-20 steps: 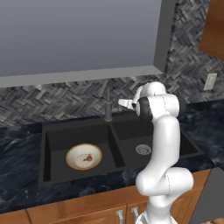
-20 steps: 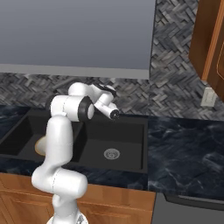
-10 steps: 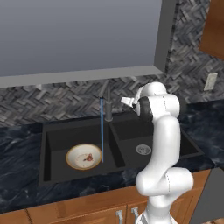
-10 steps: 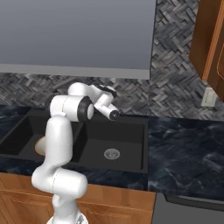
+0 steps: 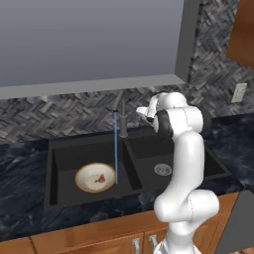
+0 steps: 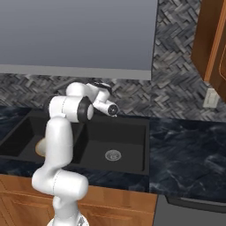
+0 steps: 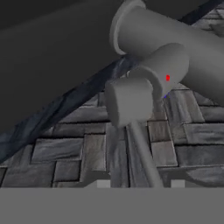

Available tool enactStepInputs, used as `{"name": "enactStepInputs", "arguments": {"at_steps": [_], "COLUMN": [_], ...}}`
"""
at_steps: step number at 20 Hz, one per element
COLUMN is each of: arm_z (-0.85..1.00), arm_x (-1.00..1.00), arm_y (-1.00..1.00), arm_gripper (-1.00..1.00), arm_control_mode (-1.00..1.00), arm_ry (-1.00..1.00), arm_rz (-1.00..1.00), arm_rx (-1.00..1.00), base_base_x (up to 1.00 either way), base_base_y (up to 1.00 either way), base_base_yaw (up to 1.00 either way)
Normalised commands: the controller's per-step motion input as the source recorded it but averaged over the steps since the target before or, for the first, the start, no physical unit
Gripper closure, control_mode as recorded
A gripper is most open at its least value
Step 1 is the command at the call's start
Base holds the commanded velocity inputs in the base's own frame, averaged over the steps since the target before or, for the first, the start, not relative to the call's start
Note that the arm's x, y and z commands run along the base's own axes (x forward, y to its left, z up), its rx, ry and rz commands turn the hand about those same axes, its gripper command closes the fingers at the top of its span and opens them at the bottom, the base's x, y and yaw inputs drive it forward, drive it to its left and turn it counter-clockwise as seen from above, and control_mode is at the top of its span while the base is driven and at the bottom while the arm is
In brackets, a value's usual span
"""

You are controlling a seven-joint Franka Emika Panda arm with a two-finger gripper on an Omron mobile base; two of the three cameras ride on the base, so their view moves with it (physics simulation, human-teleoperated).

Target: Pick the mushroom from the cabinet and place it in the bowl. Then pick the bowl and place it in the sink. Then turn on the sink facuet.

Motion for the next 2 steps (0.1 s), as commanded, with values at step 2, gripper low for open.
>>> {"name": "enactStepInputs", "arguments": {"at_steps": [2], "arm_z": [0.00], "arm_x": [0.00], "arm_y": [-0.13], "arm_gripper": [1.00], "arm_control_mode": [-1.00], "arm_ry": [0.00], "arm_rz": [0.00], "arm_rx": [0.08], "base_base_x": [0.00], "base_base_y": [0.00], "base_base_yaw": [0.00]}}
